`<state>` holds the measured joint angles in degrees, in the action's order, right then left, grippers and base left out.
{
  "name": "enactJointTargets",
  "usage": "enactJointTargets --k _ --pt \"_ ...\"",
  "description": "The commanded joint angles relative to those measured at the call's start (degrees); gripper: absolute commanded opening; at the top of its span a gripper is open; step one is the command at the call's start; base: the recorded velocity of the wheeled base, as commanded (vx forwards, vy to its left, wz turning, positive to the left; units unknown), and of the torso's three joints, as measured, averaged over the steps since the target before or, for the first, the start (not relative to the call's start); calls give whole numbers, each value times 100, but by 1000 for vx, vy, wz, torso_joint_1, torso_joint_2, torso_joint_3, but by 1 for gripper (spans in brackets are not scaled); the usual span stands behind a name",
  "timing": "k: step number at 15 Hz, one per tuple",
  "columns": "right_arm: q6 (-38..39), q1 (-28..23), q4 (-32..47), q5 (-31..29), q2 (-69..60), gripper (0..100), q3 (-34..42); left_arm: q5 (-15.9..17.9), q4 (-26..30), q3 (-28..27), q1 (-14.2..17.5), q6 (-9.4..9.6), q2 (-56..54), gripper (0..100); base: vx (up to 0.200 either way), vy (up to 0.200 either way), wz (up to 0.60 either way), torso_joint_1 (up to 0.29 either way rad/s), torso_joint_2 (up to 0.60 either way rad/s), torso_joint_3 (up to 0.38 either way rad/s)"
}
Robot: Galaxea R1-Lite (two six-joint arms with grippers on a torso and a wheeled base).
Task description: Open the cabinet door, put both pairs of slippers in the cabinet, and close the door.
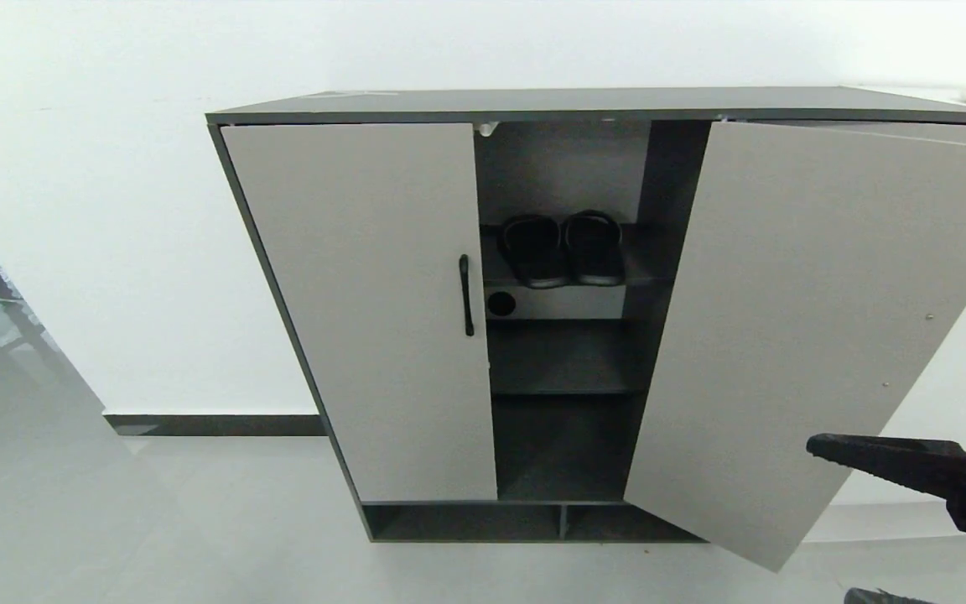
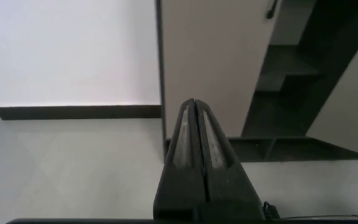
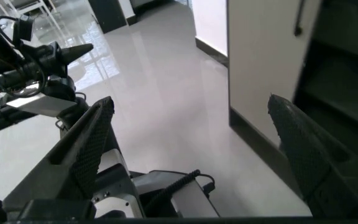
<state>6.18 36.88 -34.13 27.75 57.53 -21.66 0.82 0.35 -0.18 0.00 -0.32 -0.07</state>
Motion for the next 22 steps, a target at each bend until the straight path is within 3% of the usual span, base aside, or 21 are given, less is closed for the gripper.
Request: enactJointTargets --k 1,22 --pt "6 4 -6 3 48 100 4 6 0 1 0 -3 7 0 0 -200 0 2 2 2" --pt "-100 4 -14 3 39 100 110 6 0 1 0 -3 7 0 0 -200 0 3 2 3"
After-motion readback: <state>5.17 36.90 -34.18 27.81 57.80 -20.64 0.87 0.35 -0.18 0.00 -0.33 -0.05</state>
